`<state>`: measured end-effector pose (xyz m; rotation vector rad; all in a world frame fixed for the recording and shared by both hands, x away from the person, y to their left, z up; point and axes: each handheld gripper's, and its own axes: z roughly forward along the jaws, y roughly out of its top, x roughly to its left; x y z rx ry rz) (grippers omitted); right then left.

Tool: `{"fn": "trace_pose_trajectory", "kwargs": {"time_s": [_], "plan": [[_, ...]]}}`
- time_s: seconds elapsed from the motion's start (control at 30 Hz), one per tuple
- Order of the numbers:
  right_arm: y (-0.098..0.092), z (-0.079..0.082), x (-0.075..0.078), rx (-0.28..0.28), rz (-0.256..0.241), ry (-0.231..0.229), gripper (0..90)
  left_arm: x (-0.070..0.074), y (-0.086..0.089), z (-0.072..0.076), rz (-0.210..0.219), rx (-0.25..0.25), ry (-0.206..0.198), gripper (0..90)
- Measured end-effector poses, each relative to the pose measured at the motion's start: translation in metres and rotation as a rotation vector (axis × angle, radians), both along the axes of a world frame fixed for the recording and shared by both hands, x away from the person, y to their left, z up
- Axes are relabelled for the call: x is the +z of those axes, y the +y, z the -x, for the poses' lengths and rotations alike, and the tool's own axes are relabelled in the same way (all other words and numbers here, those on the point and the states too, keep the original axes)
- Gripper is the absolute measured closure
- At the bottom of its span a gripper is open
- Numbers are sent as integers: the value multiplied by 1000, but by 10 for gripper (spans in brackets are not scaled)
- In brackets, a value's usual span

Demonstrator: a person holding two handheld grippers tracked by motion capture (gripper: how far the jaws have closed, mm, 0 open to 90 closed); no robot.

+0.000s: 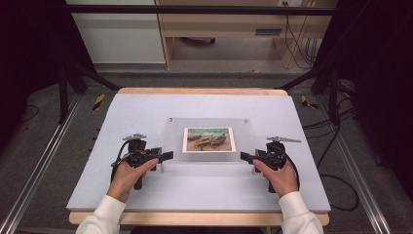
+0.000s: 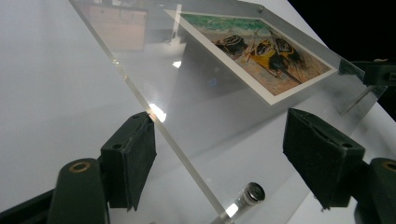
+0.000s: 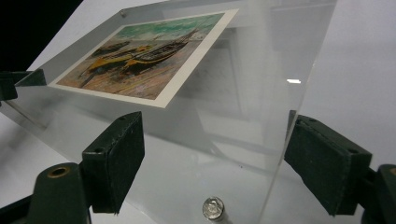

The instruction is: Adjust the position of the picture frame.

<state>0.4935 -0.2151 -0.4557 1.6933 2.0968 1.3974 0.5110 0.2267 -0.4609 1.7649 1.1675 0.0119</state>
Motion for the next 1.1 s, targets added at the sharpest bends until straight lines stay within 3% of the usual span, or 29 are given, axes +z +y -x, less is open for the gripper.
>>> {"fn": "trace_pose_trajectory", "kwargs": {"time_s": [0.13,0.47,0.57,0.7,0.73,1.1], "plan": [[0,1,1,6,3,2,215,0,0,1,-3,2,-4,257],[2,11,6,25,50,-43,229,6,-1,11,-51,2,-63,269],[2,13,6,31,49,-49,247,6,0,14,-48,8,-68,289],[2,21,7,34,63,-83,269,8,2,20,-59,5,-100,308],[2,22,7,37,66,-90,275,10,2,23,-79,1,-112,311],[-1,42,7,24,86,-173,337,12,0,40,-108,-2,-161,353]]}}
